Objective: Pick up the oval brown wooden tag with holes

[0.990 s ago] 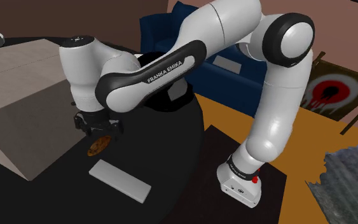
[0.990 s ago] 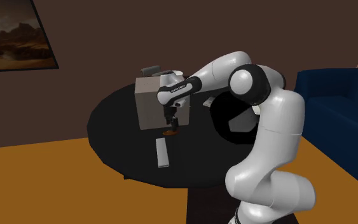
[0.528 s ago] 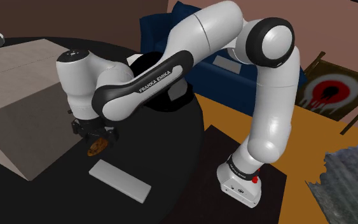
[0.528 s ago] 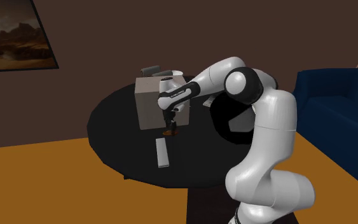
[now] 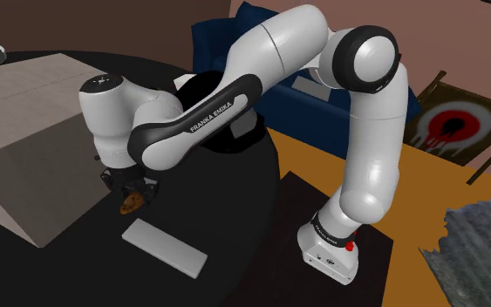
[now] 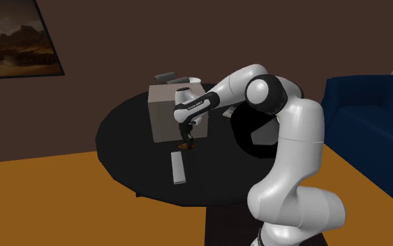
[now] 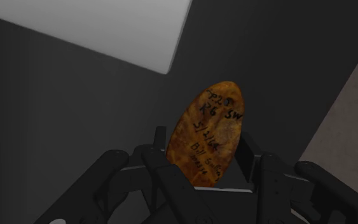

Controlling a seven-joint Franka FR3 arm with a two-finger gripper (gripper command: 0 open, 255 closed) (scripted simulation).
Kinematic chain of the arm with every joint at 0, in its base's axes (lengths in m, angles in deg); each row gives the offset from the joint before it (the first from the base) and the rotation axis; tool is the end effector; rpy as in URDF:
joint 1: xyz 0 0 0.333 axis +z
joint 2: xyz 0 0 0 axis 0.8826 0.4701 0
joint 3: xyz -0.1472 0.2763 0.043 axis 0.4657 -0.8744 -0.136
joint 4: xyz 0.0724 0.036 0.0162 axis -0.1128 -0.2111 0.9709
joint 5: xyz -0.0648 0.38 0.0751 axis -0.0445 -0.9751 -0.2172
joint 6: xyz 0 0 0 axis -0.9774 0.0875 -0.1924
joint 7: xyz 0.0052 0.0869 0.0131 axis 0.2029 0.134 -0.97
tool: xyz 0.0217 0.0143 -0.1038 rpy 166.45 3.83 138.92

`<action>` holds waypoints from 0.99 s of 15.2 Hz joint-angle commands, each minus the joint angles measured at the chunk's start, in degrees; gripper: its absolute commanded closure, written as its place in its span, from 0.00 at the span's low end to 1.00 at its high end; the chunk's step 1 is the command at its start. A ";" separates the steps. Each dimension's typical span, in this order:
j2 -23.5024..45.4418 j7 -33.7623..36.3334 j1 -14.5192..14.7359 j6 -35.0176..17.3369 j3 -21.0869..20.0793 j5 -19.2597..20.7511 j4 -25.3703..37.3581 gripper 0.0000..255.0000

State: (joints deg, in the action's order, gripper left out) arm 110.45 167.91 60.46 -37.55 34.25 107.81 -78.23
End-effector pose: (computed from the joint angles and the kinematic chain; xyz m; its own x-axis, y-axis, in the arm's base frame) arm 0.4809 0.3852 0.2987 0.4938 -0.8695 0.0106 -0.8680 -0.4922 0.0658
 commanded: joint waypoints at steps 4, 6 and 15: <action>0.00 -0.02 -0.05 -0.04 0.02 -0.01 -0.11 1.00; -0.33 -0.18 -0.12 0.55 -0.24 -0.35 0.23 1.00; -4.32 -2.35 -1.85 5.60 -2.60 -3.91 2.30 1.00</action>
State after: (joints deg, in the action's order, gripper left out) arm 106.32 165.73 58.58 -32.78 31.82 104.18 -76.62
